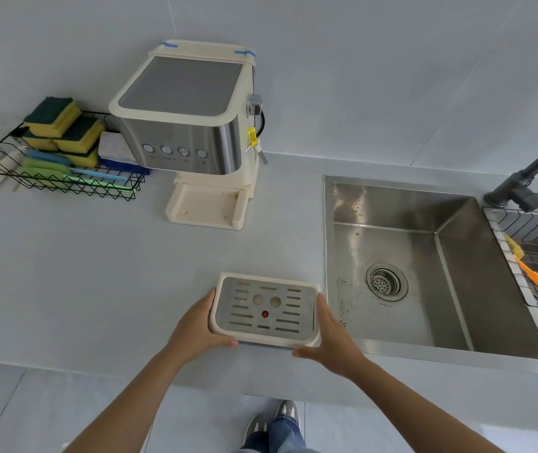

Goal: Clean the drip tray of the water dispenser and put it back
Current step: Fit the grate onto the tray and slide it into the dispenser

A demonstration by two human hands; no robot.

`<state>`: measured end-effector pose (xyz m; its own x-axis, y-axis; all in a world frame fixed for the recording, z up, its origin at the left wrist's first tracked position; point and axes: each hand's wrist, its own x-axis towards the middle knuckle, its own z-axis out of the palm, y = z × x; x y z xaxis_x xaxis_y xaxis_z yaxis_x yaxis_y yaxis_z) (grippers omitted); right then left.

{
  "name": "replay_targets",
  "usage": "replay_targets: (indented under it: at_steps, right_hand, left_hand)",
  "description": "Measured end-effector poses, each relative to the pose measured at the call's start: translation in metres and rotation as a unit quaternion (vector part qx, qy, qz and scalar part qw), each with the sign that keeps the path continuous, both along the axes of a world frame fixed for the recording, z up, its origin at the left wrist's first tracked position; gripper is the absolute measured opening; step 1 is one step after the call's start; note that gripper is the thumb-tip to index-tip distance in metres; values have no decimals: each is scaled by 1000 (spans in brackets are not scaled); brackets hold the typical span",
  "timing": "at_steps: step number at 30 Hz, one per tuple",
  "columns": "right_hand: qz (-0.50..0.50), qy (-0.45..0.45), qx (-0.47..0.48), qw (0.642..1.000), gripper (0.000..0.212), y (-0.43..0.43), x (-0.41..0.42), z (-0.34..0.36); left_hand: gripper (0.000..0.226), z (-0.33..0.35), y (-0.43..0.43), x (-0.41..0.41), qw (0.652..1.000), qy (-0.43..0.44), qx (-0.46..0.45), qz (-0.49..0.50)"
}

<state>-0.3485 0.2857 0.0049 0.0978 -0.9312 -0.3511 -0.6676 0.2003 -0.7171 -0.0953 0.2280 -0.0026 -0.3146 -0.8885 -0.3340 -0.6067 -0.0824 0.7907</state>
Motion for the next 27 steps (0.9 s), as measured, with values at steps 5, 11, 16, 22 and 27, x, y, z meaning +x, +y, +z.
replay_targets:
  at_steps: [5, 11, 16, 22, 27]
  right_hand:
    - [-18, -24, 4, 1000, 111, -6, -2, 1]
    - [-11, -61, 4, 998, 96, -15, -11, 5]
    - [9, -80, -10, 997, 87, -27, -19, 15]
    - [19, -103, -27, 994, 86, -52, -13, 27]
    - [45, -119, -52, 991, 85, -78, 6, 38]
  left_hand:
    - [91, 2, 1, -4, 1000, -3, 12, 21]
    - [100, 3, 4, -11, 998, -3, 15, 54]
    - [102, 12, 3, -15, 996, 11, 13, 83]
    - [98, 29, -11, -7, 994, 3, -8, 105]
    - [98, 41, -31, 10, 994, -21, -28, 107]
